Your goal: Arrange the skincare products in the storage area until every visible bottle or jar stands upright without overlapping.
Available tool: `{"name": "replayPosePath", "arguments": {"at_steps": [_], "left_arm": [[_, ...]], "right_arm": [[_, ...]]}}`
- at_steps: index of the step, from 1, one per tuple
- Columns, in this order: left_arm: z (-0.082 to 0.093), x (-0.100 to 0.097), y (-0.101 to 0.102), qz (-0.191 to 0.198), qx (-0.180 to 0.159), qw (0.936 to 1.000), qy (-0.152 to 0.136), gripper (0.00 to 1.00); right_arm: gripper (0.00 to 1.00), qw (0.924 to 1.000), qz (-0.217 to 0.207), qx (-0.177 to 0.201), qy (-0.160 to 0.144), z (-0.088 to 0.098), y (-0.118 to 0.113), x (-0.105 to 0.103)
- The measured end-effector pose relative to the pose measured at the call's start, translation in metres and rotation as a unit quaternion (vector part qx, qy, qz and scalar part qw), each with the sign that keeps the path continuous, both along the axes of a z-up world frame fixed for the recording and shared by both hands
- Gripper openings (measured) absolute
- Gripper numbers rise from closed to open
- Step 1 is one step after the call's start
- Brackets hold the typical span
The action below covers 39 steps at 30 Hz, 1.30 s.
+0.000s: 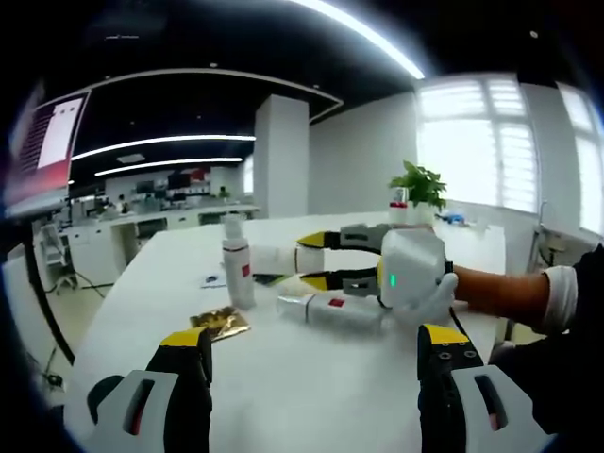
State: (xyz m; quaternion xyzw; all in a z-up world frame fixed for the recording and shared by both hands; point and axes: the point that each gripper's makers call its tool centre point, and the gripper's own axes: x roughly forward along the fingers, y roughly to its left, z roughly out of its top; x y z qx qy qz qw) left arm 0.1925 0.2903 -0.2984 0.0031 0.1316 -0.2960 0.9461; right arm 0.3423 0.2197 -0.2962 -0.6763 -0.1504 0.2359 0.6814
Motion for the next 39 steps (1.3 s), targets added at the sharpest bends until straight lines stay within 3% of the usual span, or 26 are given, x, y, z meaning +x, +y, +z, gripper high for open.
{"name": "replayPosePath", "arguments": {"at_steps": [6, 14, 28, 39], "left_arm": [[0.006, -0.002, 0.002, -0.001, -0.016, 0.9998, -0.008, 0.93], [0.003, -0.002, 0.003, 0.001, -0.014, 0.9999, -0.005, 0.93], [0.001, -0.005, 0.000, -0.001, -0.012, 0.9999, -0.002, 0.92], [0.000, -0.004, 0.001, 0.000, -0.012, 0.9999, 0.001, 0.92]], "right_arm": [[0.25, 0.9995, 0.005, -0.018, -0.025, 0.004, -0.001, -0.004], [0.25, 0.9991, 0.002, -0.005, -0.041, 0.015, -0.005, -0.007], [0.25, 0.9937, 0.011, 0.011, -0.111, 0.045, -0.006, -0.015], [0.25, 0.9890, 0.019, 0.038, -0.142, 0.063, -0.007, -0.023]]}}
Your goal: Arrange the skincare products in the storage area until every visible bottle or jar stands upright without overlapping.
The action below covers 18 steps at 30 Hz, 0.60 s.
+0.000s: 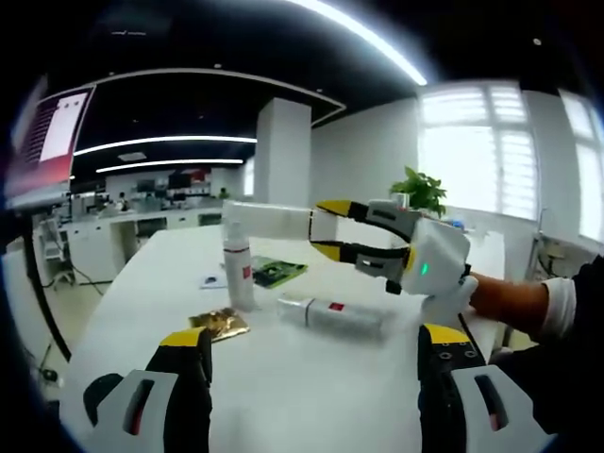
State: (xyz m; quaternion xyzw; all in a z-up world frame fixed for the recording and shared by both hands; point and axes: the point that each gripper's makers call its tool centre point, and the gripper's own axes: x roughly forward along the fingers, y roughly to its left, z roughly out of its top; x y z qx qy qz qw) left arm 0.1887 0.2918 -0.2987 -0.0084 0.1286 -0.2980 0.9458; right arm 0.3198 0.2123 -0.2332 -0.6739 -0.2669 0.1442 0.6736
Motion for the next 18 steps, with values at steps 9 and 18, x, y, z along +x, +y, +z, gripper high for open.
{"name": "replayPosePath", "arguments": {"at_steps": [9, 18], "left_arm": [[0.001, 0.004, 0.004, -0.001, -0.006, 1.0000, -0.001, 0.92], [0.005, 0.008, 0.006, -0.001, -0.016, 0.9999, -0.003, 0.91]], "right_arm": [[0.25, 0.9995, 0.014, 0.020, -0.021, 0.013, 0.003, -0.009], [0.25, 0.9983, 0.026, 0.028, -0.044, 0.024, 0.004, -0.017]]}}
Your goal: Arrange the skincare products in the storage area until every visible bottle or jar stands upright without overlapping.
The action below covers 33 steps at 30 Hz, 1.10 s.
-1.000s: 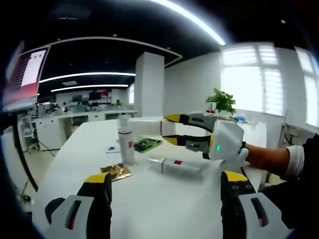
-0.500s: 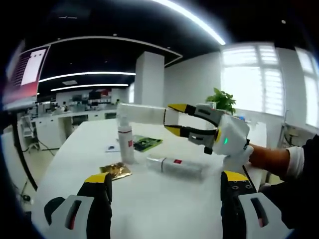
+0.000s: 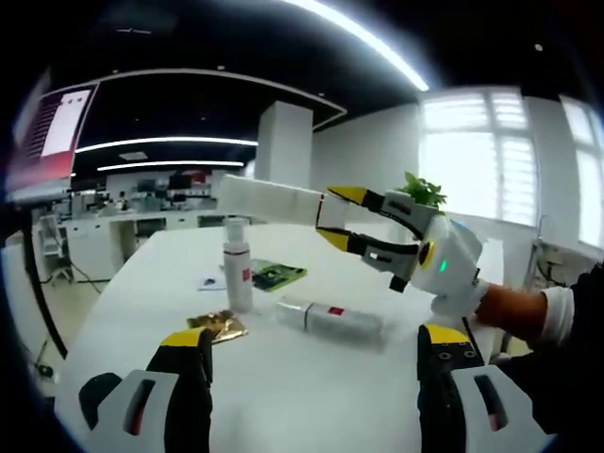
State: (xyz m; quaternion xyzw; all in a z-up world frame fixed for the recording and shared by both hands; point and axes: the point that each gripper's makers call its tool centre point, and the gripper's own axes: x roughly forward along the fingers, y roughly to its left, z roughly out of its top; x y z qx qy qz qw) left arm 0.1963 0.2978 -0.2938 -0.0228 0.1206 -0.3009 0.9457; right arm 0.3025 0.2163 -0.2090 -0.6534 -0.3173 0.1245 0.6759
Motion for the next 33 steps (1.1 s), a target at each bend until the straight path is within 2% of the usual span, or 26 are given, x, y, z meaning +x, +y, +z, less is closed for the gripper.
{"name": "replayPosePath", "arguments": {"at_steps": [4, 10, 24, 33], "left_arm": [[0.004, 0.001, 0.000, 0.000, -0.010, 0.9999, -0.004, 0.88], [0.011, 0.001, 0.000, 0.003, -0.036, 0.9993, -0.014, 0.85], [0.019, 0.000, -0.003, 0.001, -0.082, 0.9964, -0.022, 0.82], [0.016, 0.002, -0.004, 0.009, -0.129, 0.9913, -0.024, 0.77]], "right_arm": [[0.25, 0.9998, 0.018, 0.008, 0.002, 0.003, 0.002, -0.007], [0.25, 0.9987, 0.045, 0.020, -0.010, 0.010, 0.008, -0.019], [0.25, 0.9963, 0.084, -0.001, -0.015, 0.003, 0.028, -0.038], [0.25, 0.9950, 0.099, -0.015, -0.007, -0.004, 0.037, -0.045]]}}
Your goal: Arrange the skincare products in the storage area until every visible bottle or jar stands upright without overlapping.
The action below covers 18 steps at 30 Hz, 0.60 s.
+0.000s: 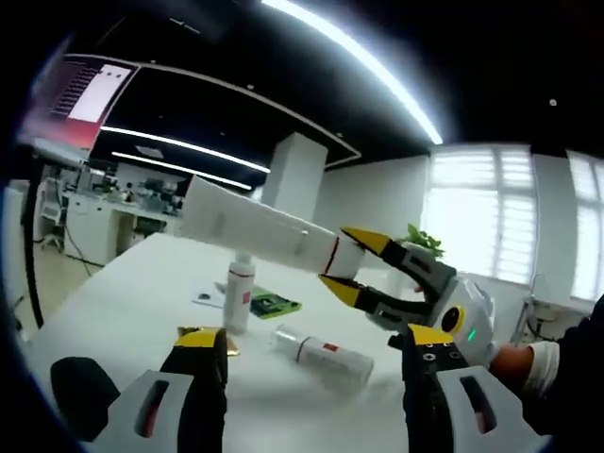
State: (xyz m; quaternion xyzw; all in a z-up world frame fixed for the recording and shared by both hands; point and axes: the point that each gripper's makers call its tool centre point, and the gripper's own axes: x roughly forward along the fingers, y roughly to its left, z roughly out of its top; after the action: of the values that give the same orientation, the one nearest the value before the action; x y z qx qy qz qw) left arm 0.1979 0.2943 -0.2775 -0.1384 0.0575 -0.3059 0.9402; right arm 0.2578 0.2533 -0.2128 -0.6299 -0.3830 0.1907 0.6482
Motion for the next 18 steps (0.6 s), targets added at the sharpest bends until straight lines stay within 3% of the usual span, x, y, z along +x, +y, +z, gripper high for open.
{"name": "replayPosePath", "arguments": {"at_steps": [4, 18], "left_arm": [[0.001, 0.001, 0.002, 0.006, -0.018, 0.9998, -0.002, 0.74], [0.006, 0.004, 0.014, 0.029, -0.073, 0.9969, -0.006, 0.64]], "right_arm": [[0.25, 0.9997, 0.015, -0.005, 0.019, -0.006, 0.009, -0.004], [0.25, 0.9984, 0.046, -0.007, 0.032, -0.011, 0.018, -0.016]]}}
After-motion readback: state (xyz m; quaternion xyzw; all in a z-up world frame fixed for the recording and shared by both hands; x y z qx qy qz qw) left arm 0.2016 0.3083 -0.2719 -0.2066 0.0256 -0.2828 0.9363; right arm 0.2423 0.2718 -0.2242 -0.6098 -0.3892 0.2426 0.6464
